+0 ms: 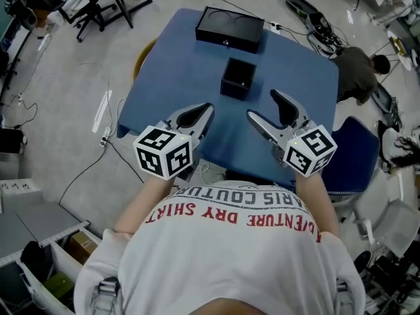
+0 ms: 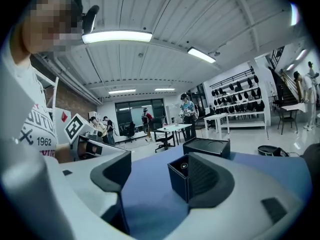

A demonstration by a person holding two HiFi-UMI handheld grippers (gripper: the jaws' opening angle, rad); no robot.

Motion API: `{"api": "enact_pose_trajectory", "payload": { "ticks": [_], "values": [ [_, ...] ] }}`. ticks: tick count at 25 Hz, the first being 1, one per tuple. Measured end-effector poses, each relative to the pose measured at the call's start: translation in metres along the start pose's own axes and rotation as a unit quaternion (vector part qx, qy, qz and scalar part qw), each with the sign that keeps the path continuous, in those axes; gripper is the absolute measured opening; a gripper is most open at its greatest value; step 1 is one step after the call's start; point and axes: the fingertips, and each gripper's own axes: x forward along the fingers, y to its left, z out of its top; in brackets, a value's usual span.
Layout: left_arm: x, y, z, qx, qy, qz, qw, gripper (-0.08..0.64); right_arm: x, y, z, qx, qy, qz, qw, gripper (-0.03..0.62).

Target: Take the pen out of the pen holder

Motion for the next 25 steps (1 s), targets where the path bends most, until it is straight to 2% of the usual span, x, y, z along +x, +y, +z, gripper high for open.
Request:
{"api": "enact_pose_trajectory", "payload": {
  "ticks": [11, 17, 18, 20, 25],
  "values": [
    [0.025, 0.022, 0.001, -0.016, 0.016, 0.028, 0.9993, 0.032, 0.045, -0.037, -0.018, -0.016, 0.032, 0.008, 0.999, 0.351],
    [0.038, 0.031, 0.005, -0.028, 0.015, 0.047, 0.9984, 0.032, 0.062, -0.048, -0.034, -0.07, 0.063, 0.016, 0.995, 0.344],
    [0.039, 0.033, 0.004, -0.029, 0.016, 0.049, 0.9982, 0.032, 0.065, -0.05, -0.036, -0.074, 0.065, 0.016, 0.995, 0.327],
    [0.039, 0.037, 0.003, -0.032, 0.017, 0.055, 0.9979, 0.032, 0.069, -0.053, -0.038, -0.073, 0.064, 0.015, 0.995, 0.25],
    [0.039, 0.042, 0.004, -0.038, 0.017, 0.068, 0.9968, 0.032, 0.076, -0.057, -0.043, -0.071, 0.068, 0.023, 0.995, 0.18]
  ]
}}
